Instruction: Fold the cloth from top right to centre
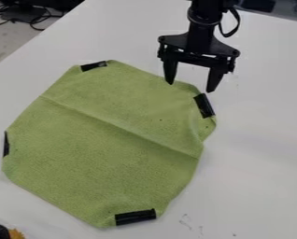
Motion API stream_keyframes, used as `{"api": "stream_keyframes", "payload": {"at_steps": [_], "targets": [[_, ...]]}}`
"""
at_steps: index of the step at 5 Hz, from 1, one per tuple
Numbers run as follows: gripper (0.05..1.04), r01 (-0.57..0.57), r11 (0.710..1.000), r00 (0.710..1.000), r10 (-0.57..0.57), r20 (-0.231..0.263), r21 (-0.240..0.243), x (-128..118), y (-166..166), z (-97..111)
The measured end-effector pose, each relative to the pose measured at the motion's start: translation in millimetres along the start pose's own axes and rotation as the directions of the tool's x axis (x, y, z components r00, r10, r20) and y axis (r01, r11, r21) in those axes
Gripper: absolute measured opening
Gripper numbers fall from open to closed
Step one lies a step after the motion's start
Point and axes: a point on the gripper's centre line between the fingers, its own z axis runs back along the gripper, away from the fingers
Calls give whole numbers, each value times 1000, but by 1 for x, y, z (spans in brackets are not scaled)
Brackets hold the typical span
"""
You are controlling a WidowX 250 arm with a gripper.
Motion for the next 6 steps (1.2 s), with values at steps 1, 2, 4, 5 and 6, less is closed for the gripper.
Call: {"api": "stream_keyframes", "payload": {"at_steps": [1,2,4,5,6], "targets": [[1000,17,1000,1000,-17,0,-14,11,-20,-6],[1000,43,999,999,-44,-19,-29,24,-37,-23],[1000,29,996,999,-32,-28,-83,34,-42,-50],[1000,11,993,998,-17,-53,-117,28,-40,-69],[983,-13,989,999,6,-44,-146,25,-37,-77]]}}
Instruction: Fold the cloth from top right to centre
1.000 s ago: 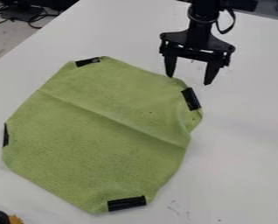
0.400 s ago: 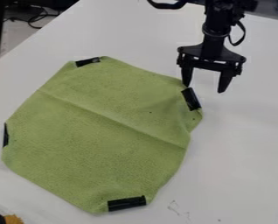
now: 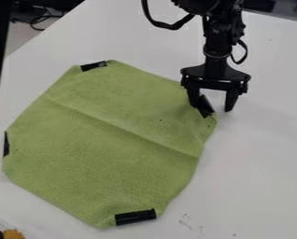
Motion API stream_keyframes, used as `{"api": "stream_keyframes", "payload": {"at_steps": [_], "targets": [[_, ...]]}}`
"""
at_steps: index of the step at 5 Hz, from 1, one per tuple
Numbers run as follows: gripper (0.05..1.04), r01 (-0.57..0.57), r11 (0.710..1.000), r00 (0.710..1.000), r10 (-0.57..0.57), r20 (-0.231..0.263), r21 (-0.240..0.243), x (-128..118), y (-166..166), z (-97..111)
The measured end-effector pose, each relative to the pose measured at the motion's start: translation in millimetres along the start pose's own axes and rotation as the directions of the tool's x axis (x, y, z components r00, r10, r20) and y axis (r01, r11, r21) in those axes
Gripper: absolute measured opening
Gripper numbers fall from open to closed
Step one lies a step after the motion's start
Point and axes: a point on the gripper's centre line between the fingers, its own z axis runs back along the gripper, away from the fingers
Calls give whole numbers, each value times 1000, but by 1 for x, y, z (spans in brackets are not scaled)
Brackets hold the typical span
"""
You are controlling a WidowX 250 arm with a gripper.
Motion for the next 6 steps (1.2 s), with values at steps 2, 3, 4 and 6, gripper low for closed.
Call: {"api": "stream_keyframes", "payload": {"at_steps": [2,3,4,6], "targets": [[593,-38,999,999,38,9,-34,-1,6,-4],[326,-25,999,1000,25,11,-39,1,5,-4],[154,-14,1000,1000,14,3,-25,2,6,-3],[67,-59,994,997,54,61,89,-13,-11,47]]}}
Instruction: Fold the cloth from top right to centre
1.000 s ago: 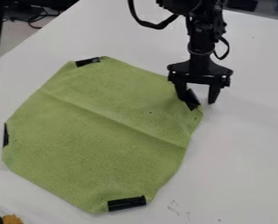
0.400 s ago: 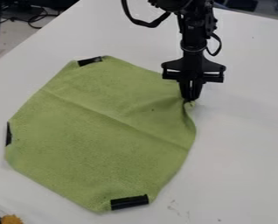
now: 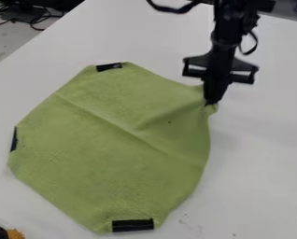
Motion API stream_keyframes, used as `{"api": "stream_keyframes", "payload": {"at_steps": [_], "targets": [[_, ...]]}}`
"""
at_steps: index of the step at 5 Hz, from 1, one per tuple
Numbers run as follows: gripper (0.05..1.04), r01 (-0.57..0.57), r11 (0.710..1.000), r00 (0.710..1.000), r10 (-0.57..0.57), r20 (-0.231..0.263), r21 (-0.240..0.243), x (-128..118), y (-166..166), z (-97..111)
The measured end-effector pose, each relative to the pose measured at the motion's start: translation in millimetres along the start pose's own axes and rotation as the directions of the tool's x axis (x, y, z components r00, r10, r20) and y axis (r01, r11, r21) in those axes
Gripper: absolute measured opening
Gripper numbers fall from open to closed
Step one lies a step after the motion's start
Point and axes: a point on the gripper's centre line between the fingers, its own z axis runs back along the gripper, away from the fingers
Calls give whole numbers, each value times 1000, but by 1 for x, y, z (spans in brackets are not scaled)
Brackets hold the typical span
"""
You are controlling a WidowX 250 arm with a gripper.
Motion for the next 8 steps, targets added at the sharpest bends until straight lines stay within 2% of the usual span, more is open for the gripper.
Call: {"api": "stream_keyframes", "payload": {"at_steps": [1,2,4,5,6,7,8], "targets": [[67,-112,994,988,111,107,-2,-12,22,30],[67,-199,979,964,203,169,-41,-30,52,33],[67,-367,922,909,384,164,-123,-62,101,-5],[67,-392,910,897,411,164,-135,-72,115,-14],[84,-396,910,893,413,181,-125,-78,126,-12],[240,-366,927,906,375,194,-79,-80,133,-10],[504,-343,939,920,341,193,-26,-81,139,-5]]}}
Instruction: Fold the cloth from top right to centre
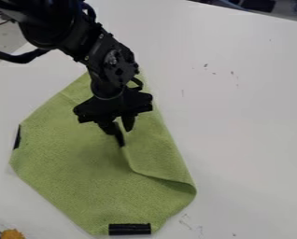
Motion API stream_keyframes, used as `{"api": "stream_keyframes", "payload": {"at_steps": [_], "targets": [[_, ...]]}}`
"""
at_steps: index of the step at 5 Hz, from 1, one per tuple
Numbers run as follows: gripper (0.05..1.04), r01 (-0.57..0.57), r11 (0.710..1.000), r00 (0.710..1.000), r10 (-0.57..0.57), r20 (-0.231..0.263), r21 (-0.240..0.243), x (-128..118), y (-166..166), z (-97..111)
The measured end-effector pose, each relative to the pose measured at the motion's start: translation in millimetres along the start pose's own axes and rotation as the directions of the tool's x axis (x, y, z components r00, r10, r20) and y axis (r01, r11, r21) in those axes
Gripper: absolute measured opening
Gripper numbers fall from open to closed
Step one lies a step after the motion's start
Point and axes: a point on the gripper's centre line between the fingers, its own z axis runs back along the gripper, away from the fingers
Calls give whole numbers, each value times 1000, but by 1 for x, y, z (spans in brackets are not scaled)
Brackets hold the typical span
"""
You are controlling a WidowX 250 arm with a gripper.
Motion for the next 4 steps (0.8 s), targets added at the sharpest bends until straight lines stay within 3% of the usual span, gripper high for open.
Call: {"api": "stream_keyframes", "payload": {"at_steps": [1,2,4], "targets": [[803,34,998,999,-33,-19,46,1,5,2],[1007,60,995,998,-57,-37,76,0,12,2],[1001,143,986,989,-138,-59,86,16,9,11]]}}
